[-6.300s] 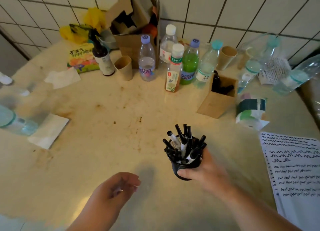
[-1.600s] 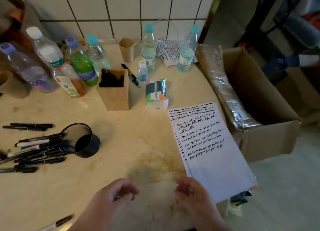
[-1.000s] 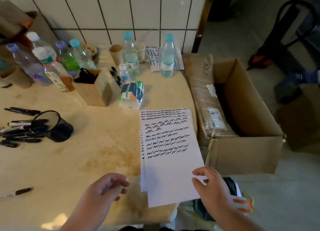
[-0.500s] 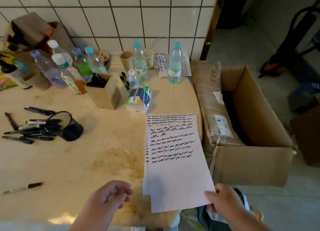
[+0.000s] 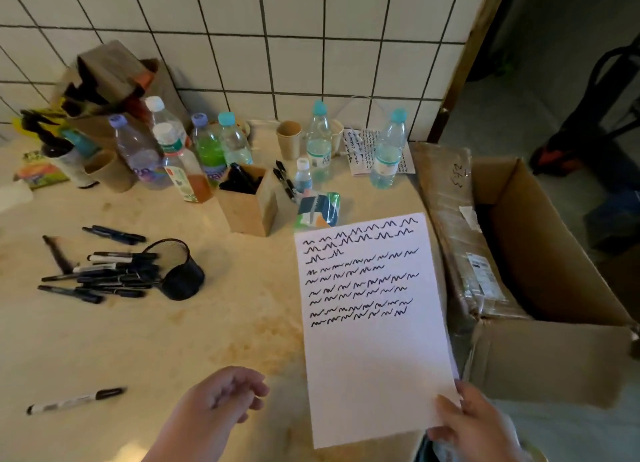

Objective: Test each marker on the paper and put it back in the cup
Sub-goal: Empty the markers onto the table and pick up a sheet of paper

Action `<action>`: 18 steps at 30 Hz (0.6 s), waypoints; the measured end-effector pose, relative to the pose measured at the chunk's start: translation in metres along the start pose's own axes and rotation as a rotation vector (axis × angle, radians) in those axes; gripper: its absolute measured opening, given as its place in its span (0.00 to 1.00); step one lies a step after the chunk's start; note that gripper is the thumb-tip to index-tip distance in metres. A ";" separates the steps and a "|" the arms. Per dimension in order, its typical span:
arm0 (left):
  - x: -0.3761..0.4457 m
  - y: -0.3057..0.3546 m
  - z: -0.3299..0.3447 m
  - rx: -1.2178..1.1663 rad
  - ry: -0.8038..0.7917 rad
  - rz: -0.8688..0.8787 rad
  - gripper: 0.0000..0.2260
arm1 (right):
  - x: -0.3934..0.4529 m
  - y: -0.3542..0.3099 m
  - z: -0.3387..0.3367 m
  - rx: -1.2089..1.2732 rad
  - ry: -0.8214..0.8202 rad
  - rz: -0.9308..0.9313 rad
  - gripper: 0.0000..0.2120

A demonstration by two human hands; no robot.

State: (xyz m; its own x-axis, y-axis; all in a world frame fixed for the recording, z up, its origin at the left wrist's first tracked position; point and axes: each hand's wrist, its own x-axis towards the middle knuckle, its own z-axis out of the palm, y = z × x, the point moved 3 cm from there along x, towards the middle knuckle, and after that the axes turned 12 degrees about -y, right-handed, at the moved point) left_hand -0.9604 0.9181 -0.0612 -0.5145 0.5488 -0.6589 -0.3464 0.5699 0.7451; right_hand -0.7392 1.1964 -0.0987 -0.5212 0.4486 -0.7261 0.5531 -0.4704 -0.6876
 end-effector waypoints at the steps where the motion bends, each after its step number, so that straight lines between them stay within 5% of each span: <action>1: 0.005 -0.001 -0.010 0.010 -0.008 0.006 0.10 | 0.001 -0.004 0.016 0.011 -0.018 0.003 0.06; 13: 0.045 -0.013 -0.167 0.015 -0.081 0.021 0.15 | 0.003 -0.013 0.208 -0.052 -0.054 -0.089 0.12; 16: 0.039 -0.012 -0.186 -0.083 -0.052 0.017 0.17 | 0.007 -0.018 0.240 -0.036 -0.072 -0.148 0.22; 18: 0.035 -0.011 -0.194 -0.165 -0.029 0.022 0.20 | 0.011 -0.017 0.252 -0.025 -0.080 -0.170 0.18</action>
State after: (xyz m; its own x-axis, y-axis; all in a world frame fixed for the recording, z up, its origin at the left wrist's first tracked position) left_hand -1.1268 0.8131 -0.0724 -0.5015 0.5784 -0.6434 -0.4607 0.4509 0.7645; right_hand -0.9182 1.0185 -0.0959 -0.6576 0.4579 -0.5983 0.4686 -0.3732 -0.8007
